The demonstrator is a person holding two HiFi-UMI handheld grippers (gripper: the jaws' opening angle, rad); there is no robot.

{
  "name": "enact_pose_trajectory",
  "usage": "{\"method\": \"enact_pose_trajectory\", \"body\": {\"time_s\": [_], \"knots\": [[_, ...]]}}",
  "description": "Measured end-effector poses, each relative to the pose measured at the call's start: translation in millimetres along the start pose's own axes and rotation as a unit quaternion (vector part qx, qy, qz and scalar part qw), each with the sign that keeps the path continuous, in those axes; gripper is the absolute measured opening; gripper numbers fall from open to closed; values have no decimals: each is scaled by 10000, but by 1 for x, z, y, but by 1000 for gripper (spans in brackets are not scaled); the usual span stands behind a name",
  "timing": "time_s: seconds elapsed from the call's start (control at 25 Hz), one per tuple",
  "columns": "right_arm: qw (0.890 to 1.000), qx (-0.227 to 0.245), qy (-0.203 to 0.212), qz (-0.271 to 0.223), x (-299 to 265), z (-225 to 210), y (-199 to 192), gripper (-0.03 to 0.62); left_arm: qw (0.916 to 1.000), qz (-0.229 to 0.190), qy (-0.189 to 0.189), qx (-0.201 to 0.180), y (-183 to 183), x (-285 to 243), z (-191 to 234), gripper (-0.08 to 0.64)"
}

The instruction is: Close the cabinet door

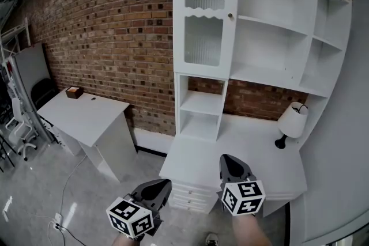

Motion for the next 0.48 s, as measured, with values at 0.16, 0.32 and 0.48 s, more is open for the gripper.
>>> {"method": "enact_pose_trajectory", "body": {"time_s": [0.16,0.32,0.48], "knots": [[10000,8,19,17,6,-1,-2,28,10000,1,-11,10,-3,0,-6,8],[10000,16,24,23,10,-4,-2,26,10000,-12,-7,19,-5,-1,-11,8],[10000,14,34,-4,12,-5,-1,28,10000,-13,-1,15,-6,-1,-13,8]]}}
Point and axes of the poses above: the fingertips, and each gripper's own axes: x backward along the fingers, z to its left, y out of its top, the point moved 10 cm from there along x, backward along the fingers, and after that the axes turned 13 degrees about -y, right-handed, at the moved point
